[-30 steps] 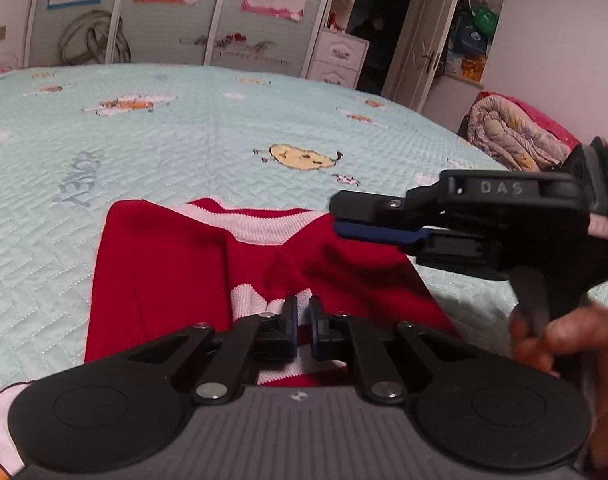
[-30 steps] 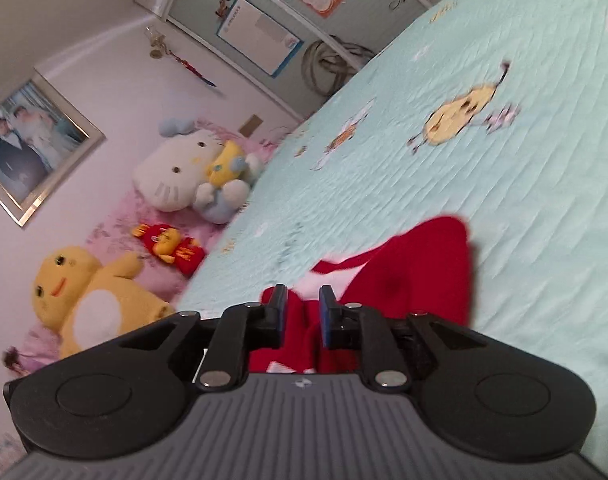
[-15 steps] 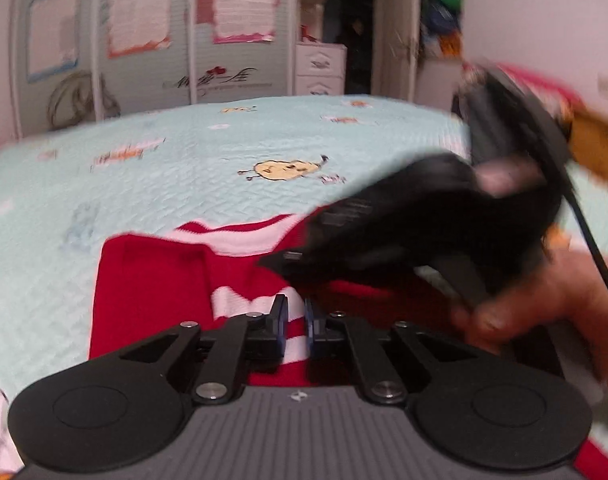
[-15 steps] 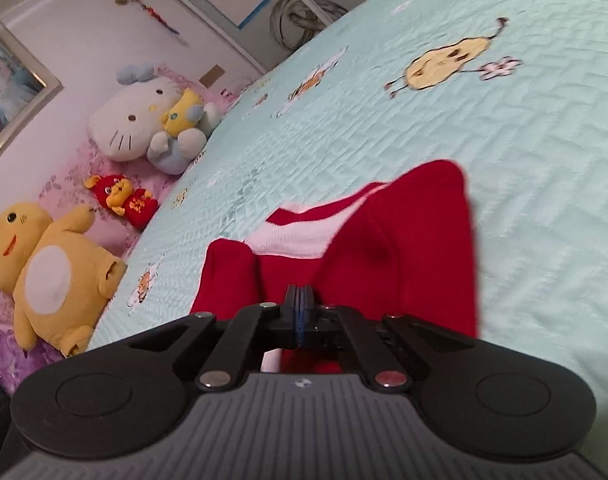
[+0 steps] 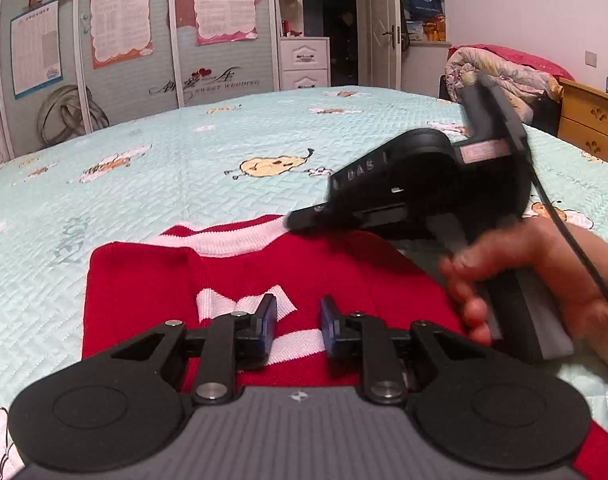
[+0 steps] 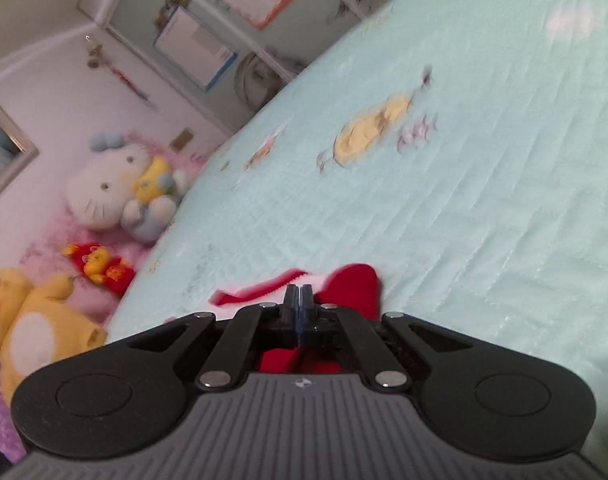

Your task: Fold clothes

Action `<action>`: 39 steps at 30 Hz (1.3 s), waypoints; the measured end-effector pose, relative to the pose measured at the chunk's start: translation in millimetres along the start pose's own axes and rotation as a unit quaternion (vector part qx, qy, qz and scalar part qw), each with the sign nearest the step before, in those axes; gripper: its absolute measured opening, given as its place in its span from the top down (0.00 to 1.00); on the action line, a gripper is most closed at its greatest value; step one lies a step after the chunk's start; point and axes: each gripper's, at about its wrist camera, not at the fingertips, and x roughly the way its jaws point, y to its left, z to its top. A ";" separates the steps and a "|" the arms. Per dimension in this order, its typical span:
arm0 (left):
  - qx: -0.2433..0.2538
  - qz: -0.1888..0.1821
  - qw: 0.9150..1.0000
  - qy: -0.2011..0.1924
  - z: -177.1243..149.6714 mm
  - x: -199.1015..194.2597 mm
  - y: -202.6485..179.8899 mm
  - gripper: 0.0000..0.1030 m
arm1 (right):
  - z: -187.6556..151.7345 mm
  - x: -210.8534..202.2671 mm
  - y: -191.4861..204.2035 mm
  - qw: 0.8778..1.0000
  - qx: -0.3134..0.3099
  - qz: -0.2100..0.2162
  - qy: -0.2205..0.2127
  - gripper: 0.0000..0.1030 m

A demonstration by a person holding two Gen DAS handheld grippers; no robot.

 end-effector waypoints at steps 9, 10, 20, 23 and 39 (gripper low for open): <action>-0.001 0.000 1.000 -0.002 -0.9 -0.6 -0.7 0.76 | -8.7 -23.5 36.5 0.999 -0.047 0.018 -0.008 0.94; -0.003 -0.001 1.000 -0.002 -1.2 -0.9 -0.6 0.76 | -10.4 -24.6 45.9 0.998 -0.061 0.025 0.005 0.93; -0.054 -0.022 0.998 -0.034 0.1 -12.8 16.0 0.75 | -29.9 -10.9 63.6 0.993 -0.116 0.002 0.001 0.75; -0.105 -0.039 0.991 -0.068 1.7 -24.7 33.1 0.75 | -39.8 -1.8 50.5 0.997 -0.075 0.034 0.011 0.75; -0.324 -0.105 0.940 0.026 29.7 31.0 117.9 0.90 | -30.4 0.1 -7.4 0.985 0.107 0.132 -0.017 0.79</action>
